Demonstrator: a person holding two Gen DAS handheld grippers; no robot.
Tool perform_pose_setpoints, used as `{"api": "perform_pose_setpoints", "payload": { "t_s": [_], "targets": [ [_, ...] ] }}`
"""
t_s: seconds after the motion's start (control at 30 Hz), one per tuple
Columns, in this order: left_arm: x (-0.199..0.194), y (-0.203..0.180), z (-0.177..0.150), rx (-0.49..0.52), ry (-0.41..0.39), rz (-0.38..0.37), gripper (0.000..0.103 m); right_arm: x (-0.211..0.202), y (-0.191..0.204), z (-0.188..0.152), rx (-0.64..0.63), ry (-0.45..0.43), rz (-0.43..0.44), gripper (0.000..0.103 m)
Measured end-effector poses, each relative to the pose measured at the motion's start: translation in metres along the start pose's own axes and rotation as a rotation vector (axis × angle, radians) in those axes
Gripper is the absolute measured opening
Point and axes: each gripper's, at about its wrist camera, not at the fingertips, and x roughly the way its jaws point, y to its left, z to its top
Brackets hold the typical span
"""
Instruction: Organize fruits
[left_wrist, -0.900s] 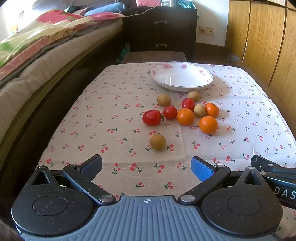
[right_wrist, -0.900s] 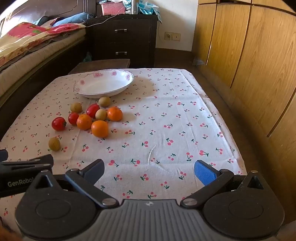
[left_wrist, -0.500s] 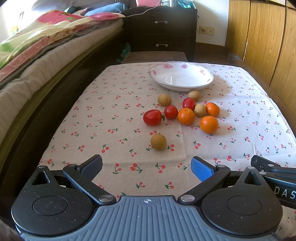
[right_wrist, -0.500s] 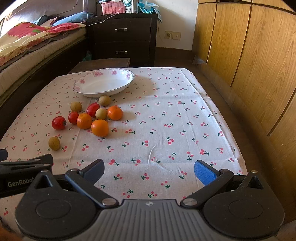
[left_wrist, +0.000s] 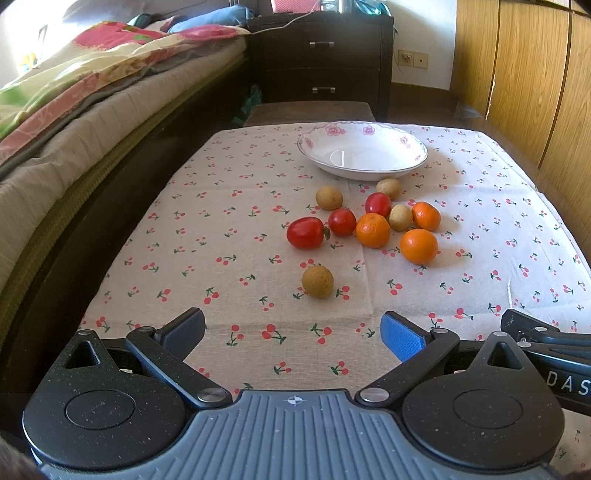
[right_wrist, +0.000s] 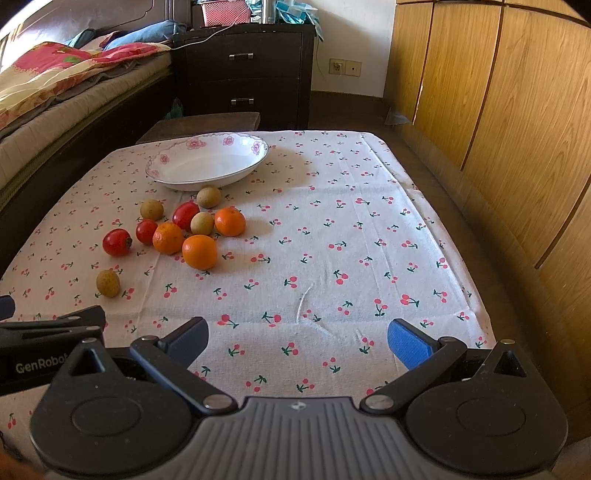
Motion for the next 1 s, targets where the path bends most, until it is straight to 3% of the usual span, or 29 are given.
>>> {"api": "perform_pose_setpoints", "payload": {
  "t_s": [1.0],
  "targets": [
    [-0.0019, 0.0009, -0.0015, 0.001, 0.009, 0.0, 0.101, 0.0026, 0.0009, -0.0005, 0.005, 0.011, 0.006, 0.103]
  ]
}}
